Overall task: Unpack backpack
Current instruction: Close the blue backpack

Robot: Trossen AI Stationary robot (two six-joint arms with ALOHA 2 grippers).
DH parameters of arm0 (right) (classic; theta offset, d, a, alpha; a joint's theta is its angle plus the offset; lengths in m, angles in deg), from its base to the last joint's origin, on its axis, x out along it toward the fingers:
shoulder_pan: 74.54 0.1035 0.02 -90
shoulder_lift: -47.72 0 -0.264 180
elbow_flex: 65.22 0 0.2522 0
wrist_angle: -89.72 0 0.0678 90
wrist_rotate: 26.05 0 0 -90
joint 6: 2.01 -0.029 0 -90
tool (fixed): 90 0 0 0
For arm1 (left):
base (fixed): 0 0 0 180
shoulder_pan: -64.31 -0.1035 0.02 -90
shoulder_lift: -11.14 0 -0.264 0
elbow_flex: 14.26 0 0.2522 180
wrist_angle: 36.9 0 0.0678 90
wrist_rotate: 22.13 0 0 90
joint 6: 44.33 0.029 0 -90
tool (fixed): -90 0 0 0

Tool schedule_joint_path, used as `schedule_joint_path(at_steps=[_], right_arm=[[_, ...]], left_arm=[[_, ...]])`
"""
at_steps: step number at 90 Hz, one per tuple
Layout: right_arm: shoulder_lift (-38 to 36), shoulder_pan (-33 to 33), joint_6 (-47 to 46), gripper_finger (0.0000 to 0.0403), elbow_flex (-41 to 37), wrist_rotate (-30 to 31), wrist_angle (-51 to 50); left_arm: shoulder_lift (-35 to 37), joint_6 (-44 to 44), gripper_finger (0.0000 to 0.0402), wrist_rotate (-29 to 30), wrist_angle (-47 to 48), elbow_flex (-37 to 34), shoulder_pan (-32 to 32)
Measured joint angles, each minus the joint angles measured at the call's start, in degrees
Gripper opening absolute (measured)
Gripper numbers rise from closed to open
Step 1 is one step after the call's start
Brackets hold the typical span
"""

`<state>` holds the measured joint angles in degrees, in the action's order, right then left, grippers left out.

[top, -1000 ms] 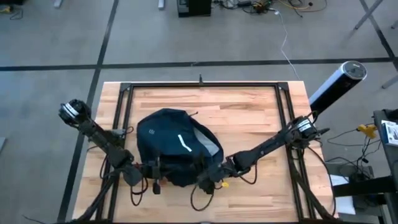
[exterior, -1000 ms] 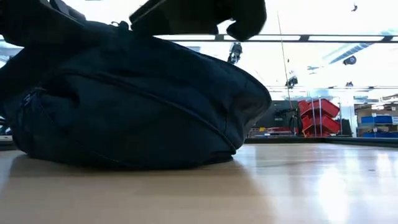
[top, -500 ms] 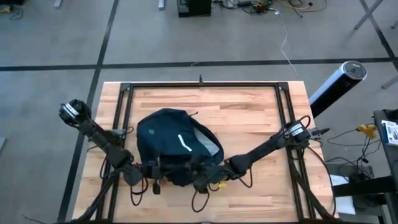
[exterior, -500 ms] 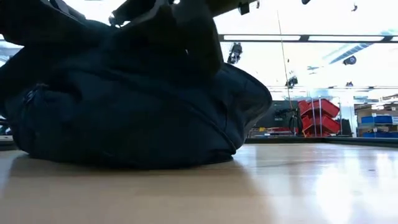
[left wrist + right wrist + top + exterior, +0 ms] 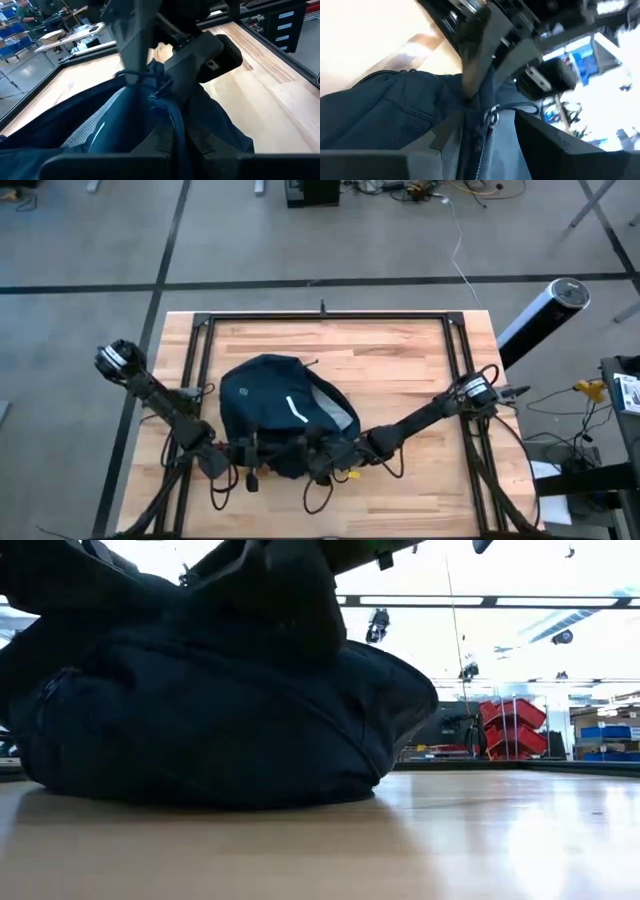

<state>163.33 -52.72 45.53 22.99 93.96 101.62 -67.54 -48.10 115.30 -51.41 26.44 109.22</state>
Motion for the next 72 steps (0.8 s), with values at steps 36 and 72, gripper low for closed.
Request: schedule_joint_path(at_steps=[36,72], right_arm=[[0.0,-0.4,-12.3,0.0017,1.4,-0.4,-3.8],[-0.2,1.2,-18.3,0.0084,4.6,-5.9,-9.4]], left_arm=[[0.0,0.0,0.0000,0.0,-0.1,0.0,0.0],[0.0,0.0,0.0000,-0.5,0.1,0.1,0.0]])
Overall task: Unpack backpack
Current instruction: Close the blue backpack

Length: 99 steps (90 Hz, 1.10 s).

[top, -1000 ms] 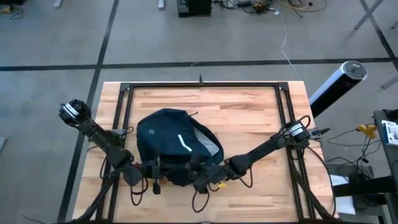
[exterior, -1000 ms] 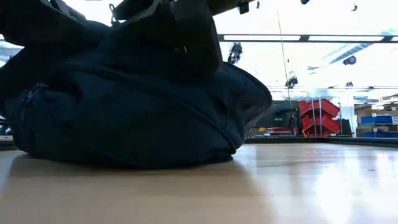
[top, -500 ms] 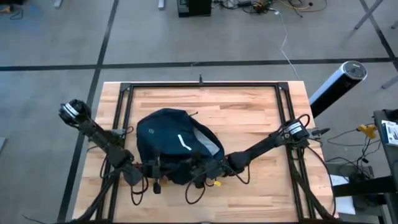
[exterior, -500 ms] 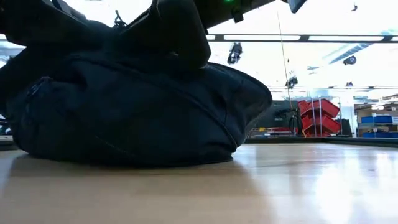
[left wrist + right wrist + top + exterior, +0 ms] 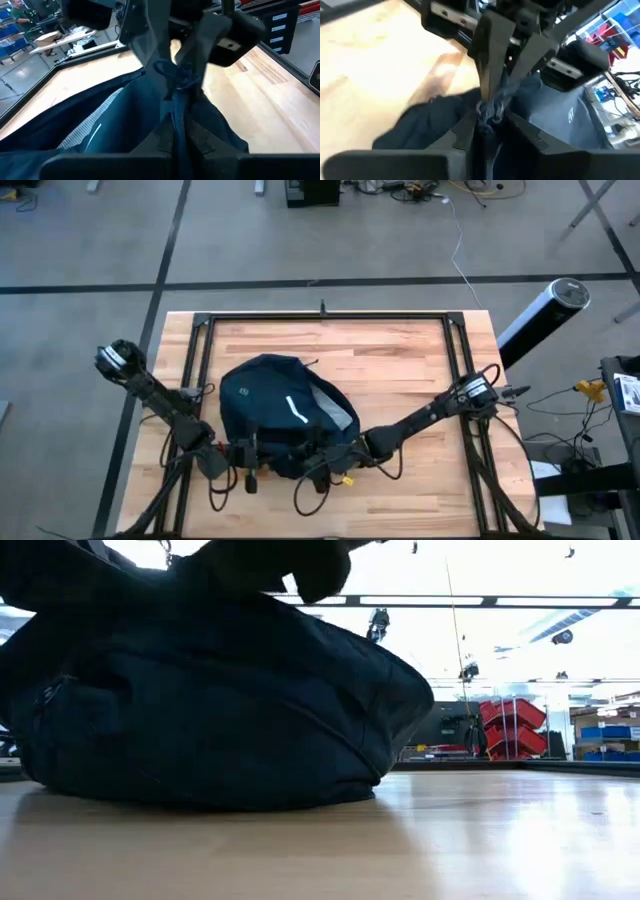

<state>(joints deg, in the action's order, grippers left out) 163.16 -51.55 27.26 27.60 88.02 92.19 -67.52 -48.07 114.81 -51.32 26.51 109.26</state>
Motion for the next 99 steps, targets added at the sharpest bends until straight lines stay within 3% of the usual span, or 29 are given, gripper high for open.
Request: schedule_joint_path(at_steps=[27,37,54,67,82,99], right_arm=[[-0.1,0.0,-1.2,0.0104,0.3,-0.3,-0.2],[-0.1,0.0,-1.2,0.0083,0.3,0.0,-0.5],[-0.1,0.0,-0.8,0.0012,0.3,3.8,-1.2],[-0.5,0.0,-0.2,0.0007,0.2,5.9,-2.5],[-3.1,1.0,-3.6,0.0002,0.2,5.6,-9.1],[-6.1,2.6,-12.2,0.0001,0.2,4.8,-24.0]], left_arm=[[0.0,0.0,0.0000,0.3,0.1,0.0,-0.1],[0.0,0.0,0.0000,0.3,0.1,0.0,-0.1],[0.0,-0.2,0.0000,0.3,0.1,0.0,0.0],[0.0,-0.2,0.0000,0.5,0.1,0.0,-0.1],[0.0,-0.2,0.0000,1.0,0.1,0.0,1.3],[1.0,2.1,0.0000,0.6,1.0,0.0,5.0]])
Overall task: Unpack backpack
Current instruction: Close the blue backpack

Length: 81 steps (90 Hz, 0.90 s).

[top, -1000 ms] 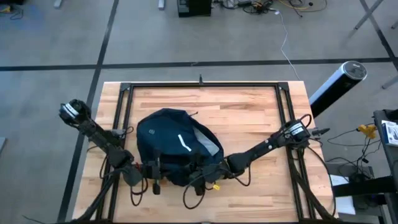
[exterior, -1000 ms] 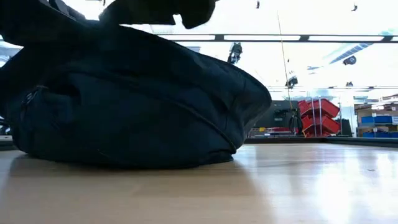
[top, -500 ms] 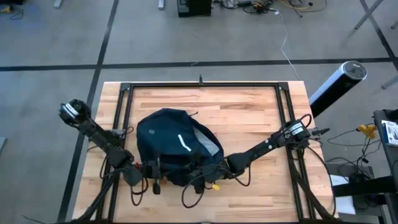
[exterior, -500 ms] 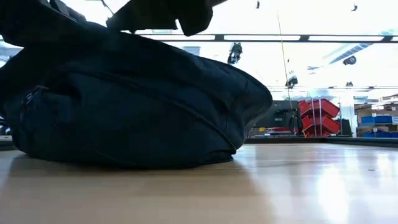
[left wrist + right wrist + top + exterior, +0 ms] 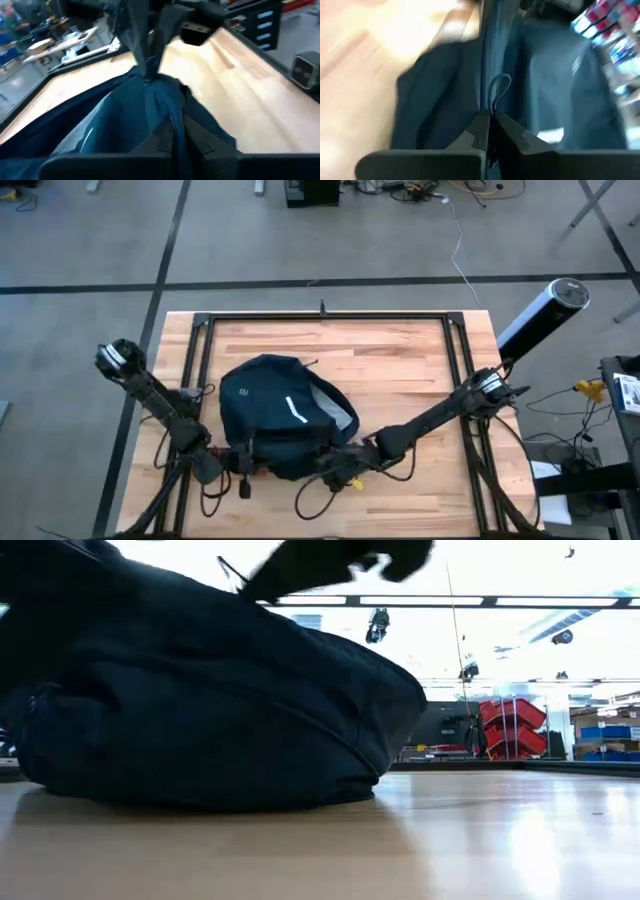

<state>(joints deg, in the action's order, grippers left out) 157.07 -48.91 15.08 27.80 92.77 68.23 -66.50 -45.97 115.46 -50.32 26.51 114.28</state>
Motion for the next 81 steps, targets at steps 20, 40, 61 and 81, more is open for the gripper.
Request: schedule_joint_path(at_steps=[20,40,61,81], right_arm=[[-2.9,2.0,-14.0,0.0000,-0.2,-0.5,-23.4],[-3.7,3.0,-20.6,0.0000,-0.9,1.2,-27.8],[-2.3,2.9,-11.6,0.0000,-1.1,-4.7,-16.0],[-2.4,2.9,-9.8,0.0000,-1.1,-5.5,-12.9]], left_arm=[[3.9,-4.8,0.0000,-0.1,9.5,0.0,4.8],[12.4,-12.2,0.0000,7.5,25.4,0.0,8.6],[22.5,-8.3,0.0039,8.0,25.9,1.0,8.3],[27.3,2.0,0.0165,6.0,28.8,6.3,8.3]])
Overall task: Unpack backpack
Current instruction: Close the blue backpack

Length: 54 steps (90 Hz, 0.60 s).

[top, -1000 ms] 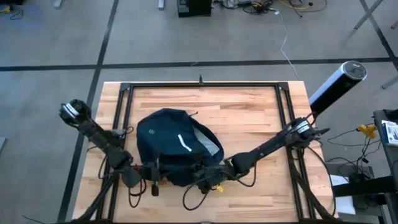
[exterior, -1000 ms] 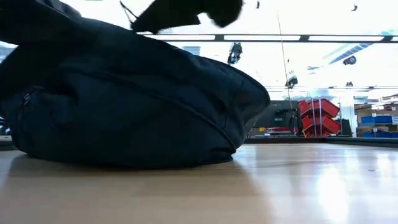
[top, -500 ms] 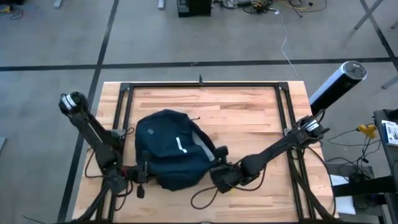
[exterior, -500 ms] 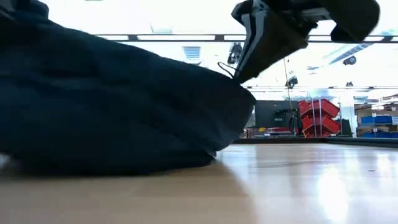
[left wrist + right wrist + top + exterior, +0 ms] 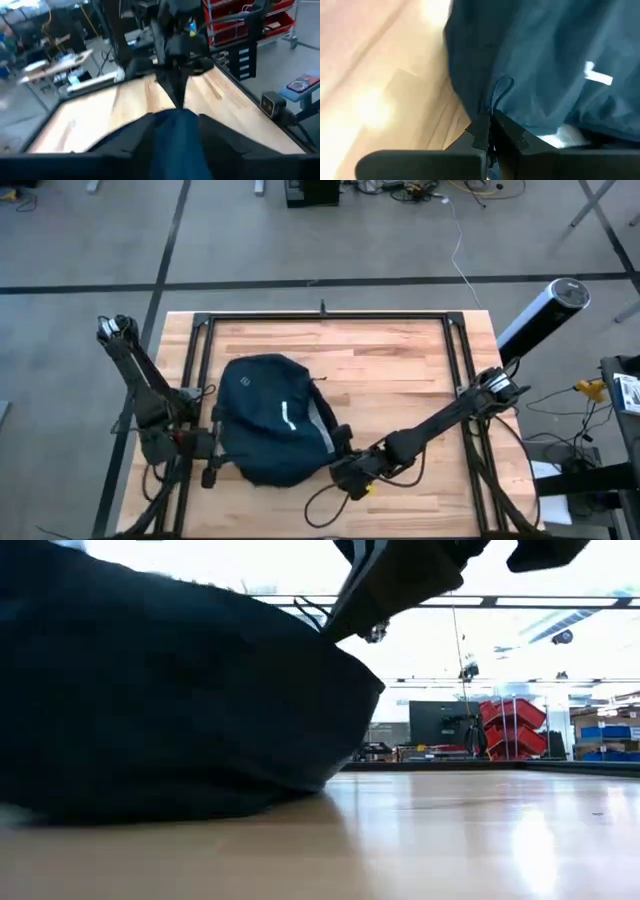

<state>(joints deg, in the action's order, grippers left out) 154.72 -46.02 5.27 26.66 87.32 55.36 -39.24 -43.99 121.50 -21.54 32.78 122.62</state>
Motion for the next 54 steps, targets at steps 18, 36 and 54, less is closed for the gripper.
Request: schedule_joint_path(at_steps=[18,36,54], right_arm=[[0.0,0.0,-0.1,0.0000,-0.1,-1.4,4.5],[0.0,-0.1,5.0,0.0000,-2.0,-1.5,13.0],[0.0,-0.6,8.0,0.0000,-2.4,-1.4,16.9]], left_arm=[[-0.5,0.0,0.0273,-0.1,-1.6,0.4,-1.9],[-17.7,4.0,0.0301,-6.8,-27.6,-4.8,-8.0],[-38.2,8.3,0.0281,-7.7,-39.4,3.2,-10.5]])
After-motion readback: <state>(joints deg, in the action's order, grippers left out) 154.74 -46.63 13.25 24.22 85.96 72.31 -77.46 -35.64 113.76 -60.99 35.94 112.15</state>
